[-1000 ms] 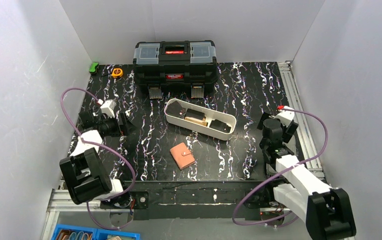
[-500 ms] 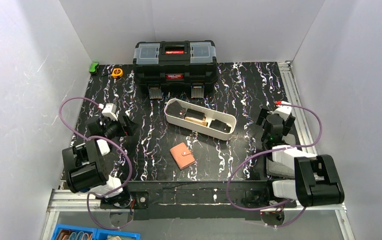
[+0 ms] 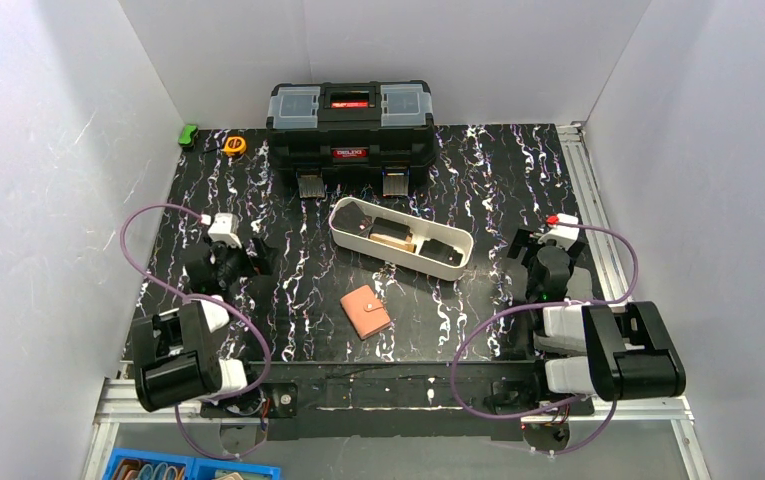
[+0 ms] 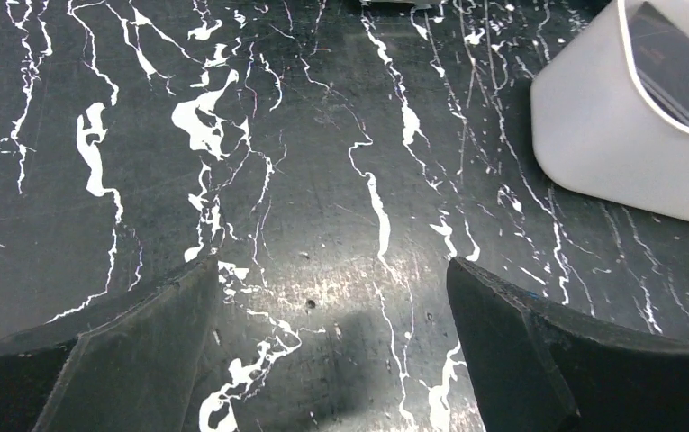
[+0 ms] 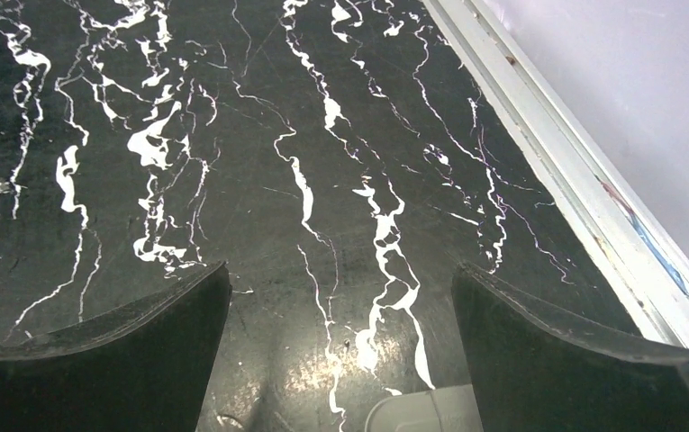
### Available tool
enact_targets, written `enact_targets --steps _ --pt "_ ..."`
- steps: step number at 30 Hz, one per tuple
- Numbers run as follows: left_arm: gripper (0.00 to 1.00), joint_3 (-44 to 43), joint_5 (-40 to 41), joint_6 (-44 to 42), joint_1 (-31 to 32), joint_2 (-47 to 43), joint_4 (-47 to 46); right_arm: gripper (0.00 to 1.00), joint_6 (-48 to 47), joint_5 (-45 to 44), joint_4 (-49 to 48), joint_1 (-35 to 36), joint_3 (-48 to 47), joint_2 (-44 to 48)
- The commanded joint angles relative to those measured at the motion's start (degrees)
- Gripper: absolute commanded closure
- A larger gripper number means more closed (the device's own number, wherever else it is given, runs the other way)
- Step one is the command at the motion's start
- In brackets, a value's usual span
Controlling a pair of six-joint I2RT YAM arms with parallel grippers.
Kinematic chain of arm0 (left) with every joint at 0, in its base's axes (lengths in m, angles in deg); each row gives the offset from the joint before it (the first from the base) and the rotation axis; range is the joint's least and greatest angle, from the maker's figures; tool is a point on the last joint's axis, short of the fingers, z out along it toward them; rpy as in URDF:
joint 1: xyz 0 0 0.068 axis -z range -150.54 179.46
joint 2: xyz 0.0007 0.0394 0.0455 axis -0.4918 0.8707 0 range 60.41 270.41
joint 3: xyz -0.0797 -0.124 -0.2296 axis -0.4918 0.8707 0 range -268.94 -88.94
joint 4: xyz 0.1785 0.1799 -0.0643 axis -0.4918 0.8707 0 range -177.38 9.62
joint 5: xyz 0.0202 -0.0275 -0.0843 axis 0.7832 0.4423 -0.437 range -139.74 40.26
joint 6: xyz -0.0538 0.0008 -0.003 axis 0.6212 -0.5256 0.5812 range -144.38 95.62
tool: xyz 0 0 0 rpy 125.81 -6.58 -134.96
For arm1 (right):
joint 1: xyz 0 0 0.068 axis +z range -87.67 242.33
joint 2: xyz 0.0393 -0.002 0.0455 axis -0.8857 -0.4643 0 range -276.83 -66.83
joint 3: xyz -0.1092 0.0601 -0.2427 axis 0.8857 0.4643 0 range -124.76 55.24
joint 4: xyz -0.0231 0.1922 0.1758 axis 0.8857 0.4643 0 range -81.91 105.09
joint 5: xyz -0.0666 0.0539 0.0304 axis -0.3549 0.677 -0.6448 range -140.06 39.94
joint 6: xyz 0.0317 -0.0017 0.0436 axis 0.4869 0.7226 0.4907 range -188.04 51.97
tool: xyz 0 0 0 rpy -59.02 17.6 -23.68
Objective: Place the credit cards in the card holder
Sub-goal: Reset both arms
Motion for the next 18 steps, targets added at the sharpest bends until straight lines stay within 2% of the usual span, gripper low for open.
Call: enact_targets --steps 1,4,6,8,10,11,13,16,17,18 --pt "0.02 -3.77 10.81 -4.38 4.75 -0.29 4.19 0.02 0.49 5.05 -1.15 -2.33 -3.37 -1.19" --pt "0.02 -7.07 13.05 -6.03 7.88 1.83 8.65 0.02 0.32 5.42 -1.51 -2.59 -3.32 -1.29" --pt "0.02 -8.27 12.52 -3.08 7.96 3.34 8.03 0.02 0.39 5.47 -1.48 -2.68 -3.27 -1.20" --pt "0.02 -5.38 11.37 0.56 8.27 4.18 -0.58 0.02 0.48 5.32 -1.64 -2.68 -3.11 -1.01" --pt "0.02 -4.82 13.01 -1.96 10.75 6.22 -2.38 0.02 0.47 5.38 -1.52 -2.68 -3.13 -1.03" --pt "0.02 -3.48 12.19 -2.13 10.97 8.13 -8.29 0.02 0.47 5.45 -1.34 -2.68 -3.23 -1.00" --pt "0.02 -3.16 12.35 -3.85 11.45 6.71 -5.69 0.02 0.47 5.55 -1.12 -2.68 -3.40 -1.11" --pt "0.02 0.01 13.32 -3.77 11.75 8.90 -13.17 0.02 0.37 5.49 -1.41 -2.68 -3.33 -1.19" --pt "0.02 0.97 12.17 -3.62 12.22 10.61 -18.16 0.02 0.38 5.55 -1.43 -2.68 -3.33 -1.15" --pt "0.02 0.50 12.09 -4.38 12.34 10.36 -16.81 0.02 0.39 5.56 -1.44 -2.70 -3.31 -1.24"
